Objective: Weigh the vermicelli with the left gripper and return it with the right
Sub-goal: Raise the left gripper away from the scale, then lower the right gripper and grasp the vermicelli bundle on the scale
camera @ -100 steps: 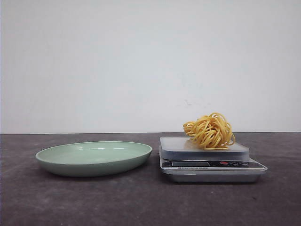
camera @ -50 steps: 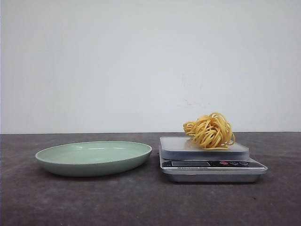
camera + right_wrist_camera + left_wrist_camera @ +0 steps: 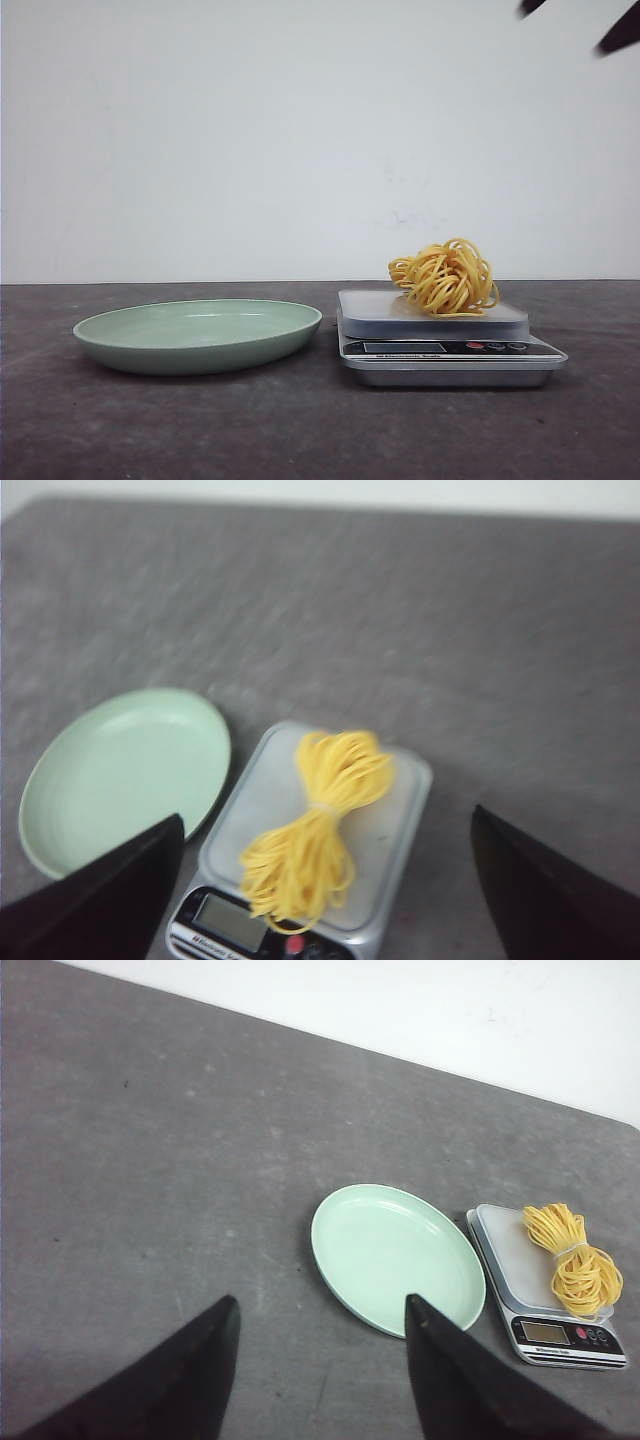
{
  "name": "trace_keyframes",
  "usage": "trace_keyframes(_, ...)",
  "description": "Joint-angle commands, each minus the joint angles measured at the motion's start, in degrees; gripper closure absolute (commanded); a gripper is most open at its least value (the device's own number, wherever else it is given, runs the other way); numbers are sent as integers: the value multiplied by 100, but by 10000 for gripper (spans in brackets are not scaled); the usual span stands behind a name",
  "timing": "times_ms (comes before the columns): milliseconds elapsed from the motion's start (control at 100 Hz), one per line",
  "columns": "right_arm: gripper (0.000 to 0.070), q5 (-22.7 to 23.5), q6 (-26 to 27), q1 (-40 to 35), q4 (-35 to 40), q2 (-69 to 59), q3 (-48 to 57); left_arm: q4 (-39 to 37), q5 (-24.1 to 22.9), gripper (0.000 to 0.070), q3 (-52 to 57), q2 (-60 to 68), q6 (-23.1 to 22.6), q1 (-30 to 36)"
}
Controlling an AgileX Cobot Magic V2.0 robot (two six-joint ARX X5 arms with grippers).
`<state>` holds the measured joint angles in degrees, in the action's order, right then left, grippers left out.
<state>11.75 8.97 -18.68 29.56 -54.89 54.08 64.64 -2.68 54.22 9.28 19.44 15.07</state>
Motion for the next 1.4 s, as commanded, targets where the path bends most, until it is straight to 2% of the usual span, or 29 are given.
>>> trace_keyframes(0,121,-76,273,-188,-146,-332,144,-48,9,389,61,-35,-164,2)
trace_keyframes(150,123,-186,415,-540,-308,-1294,369,-50,-11,390,61,-35,-232,2)
trace_keyframes(210,144,-326,437,-616,-304,-1663,511,-35,-44,390,61,-35,-256,2)
trace_keyframes(480,149,-428,623,-636,-125,-3117,1178,-9,-85,390,61,-35,-358,2)
trace_keyframes(870,154,-437,813,-640,55,-4122,1353,7,-85,390,61,-35,-358,2)
trace_keyframes(940,228,-446,850,-649,57,-4183,1353,7,-85,390,61,-35,-356,2)
trace_keyframes(1170,700,-579,988,-669,96,-4207,1353,7,-94,390,61,-35,-358,2)
trace_keyframes(1390,700,-625,1082,-669,24,-4181,1353,9,-94,390,61,-35,-365,2)
